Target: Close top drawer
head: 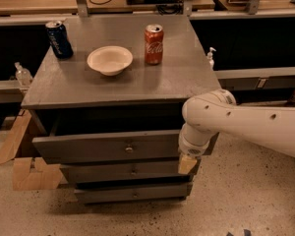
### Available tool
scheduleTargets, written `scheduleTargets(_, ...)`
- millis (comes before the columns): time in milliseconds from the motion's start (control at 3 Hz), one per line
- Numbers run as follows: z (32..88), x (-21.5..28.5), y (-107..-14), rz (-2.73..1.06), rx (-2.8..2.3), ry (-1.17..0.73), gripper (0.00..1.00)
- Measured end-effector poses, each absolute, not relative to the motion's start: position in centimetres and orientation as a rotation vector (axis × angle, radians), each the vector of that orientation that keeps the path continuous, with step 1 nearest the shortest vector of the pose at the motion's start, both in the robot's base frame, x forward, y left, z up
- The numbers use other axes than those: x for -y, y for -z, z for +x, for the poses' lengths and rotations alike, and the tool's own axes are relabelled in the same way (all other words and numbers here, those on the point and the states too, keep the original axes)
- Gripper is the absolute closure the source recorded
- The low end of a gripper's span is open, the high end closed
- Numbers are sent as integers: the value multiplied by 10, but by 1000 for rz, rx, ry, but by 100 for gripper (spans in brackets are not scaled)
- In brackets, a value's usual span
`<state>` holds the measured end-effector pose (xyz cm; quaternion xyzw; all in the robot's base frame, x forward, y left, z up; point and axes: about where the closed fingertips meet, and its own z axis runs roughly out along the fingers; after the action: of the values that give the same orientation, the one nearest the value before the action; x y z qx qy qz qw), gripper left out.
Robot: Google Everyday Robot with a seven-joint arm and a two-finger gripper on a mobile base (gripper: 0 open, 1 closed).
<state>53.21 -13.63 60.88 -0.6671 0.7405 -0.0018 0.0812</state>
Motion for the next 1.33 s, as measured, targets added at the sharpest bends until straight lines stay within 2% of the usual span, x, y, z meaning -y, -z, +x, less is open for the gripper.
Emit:
scheduleTargets(333,532,136,-608,-1995,-2214,5,0)
scheduleTargets(667,531,136,-608,-1996,-2214,5,2)
scheduleTargets(1333,530,136,-607,-1998,-2215,3,48)
